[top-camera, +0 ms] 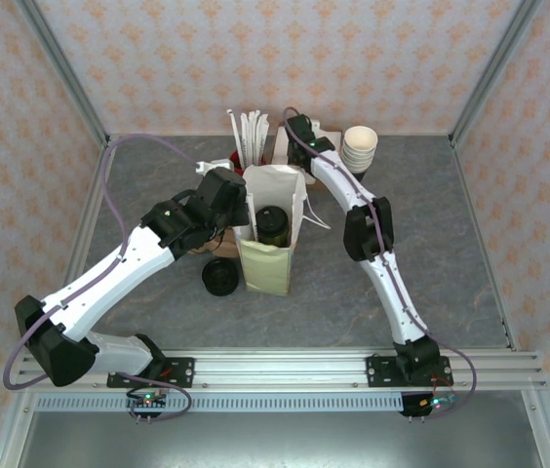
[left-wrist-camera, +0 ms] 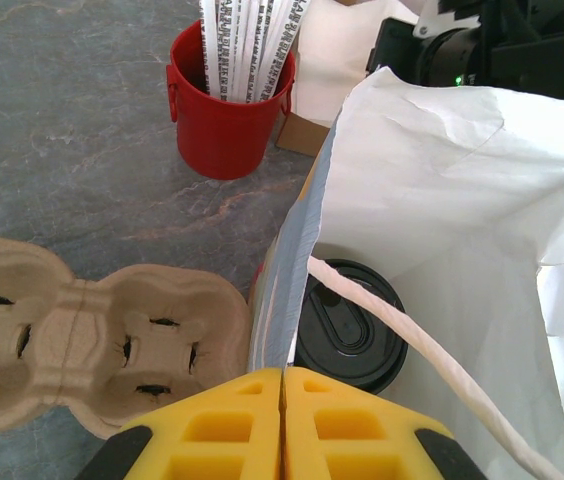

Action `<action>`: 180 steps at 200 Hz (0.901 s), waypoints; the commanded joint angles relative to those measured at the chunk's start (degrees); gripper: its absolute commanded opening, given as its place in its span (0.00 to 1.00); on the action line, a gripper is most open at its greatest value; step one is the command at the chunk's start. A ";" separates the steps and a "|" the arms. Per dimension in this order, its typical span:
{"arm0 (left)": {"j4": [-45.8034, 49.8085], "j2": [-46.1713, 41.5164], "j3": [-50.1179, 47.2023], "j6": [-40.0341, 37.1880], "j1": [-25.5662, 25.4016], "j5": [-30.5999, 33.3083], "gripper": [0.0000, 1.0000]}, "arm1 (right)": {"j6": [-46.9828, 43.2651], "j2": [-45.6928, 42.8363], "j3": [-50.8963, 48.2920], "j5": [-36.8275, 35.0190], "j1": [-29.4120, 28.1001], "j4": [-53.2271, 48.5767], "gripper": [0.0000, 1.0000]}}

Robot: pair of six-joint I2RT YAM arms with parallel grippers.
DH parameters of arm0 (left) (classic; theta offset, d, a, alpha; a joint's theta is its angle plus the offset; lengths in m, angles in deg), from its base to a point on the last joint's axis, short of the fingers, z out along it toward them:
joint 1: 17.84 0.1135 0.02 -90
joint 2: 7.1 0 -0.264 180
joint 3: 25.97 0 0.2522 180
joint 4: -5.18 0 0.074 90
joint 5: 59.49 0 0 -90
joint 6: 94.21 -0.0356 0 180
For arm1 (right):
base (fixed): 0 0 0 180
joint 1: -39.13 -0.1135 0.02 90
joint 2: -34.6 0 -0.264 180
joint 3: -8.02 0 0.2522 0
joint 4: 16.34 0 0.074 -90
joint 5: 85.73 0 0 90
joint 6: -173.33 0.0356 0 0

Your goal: Pack the takeout coffee

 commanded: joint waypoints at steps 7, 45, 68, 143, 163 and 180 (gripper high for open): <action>-1.54 -1.81 -0.96 0.80 0.40 0.95 0.09 | -0.53 -7.63 3.09 0.30 0.10 -1.10 0.05; -2.11 -1.34 -1.13 1.27 0.40 0.79 0.09 | 0.01 -14.44 3.42 2.41 -0.03 -1.86 0.01; -2.45 -1.23 -1.12 1.42 0.40 0.94 0.09 | 1.04 -18.44 4.29 3.38 -0.17 -3.86 0.00; -2.90 -0.08 0.47 1.98 0.40 1.10 0.11 | 9.16 -35.46 2.10 18.21 -0.22 -11.75 0.00; -3.07 0.04 0.86 1.61 0.43 1.31 0.13 | 13.67 -40.34 -0.88 24.72 -0.28 -12.10 0.00; -3.19 0.36 1.22 1.25 0.50 1.13 0.15 | 17.09 -43.72 -2.78 29.97 -0.50 -12.26 0.00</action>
